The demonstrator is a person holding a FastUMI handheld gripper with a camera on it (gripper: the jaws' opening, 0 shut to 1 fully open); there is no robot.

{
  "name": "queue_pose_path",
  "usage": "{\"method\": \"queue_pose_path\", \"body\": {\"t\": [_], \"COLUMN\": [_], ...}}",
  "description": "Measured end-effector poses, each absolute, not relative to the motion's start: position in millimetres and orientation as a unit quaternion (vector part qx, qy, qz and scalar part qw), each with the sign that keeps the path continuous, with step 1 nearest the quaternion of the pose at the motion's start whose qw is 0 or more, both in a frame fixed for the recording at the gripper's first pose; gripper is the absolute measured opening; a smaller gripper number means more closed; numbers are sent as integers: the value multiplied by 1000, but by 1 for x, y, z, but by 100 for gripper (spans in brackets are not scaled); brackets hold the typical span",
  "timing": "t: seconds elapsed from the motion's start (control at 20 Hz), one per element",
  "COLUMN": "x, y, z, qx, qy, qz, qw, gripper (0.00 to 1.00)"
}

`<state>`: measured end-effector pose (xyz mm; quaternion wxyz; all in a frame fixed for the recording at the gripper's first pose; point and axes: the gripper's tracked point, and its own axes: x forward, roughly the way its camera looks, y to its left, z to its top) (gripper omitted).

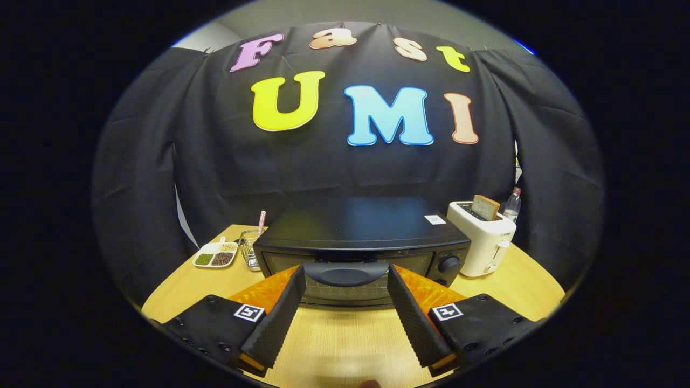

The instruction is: Open the toaster oven, put the food inside, and close the toaster oven door.

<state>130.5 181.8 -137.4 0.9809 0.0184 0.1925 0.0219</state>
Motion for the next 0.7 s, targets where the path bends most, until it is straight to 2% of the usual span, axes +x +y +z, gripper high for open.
{"method": "queue_pose_path", "body": {"t": [0.3,0.7], "x": [91,33], "y": [144,64], "z": [-92,-47], "qx": [29,40], "qy": [144,107], "qz": [21,-11], "qw": [989,993], "gripper": [97,97]}}
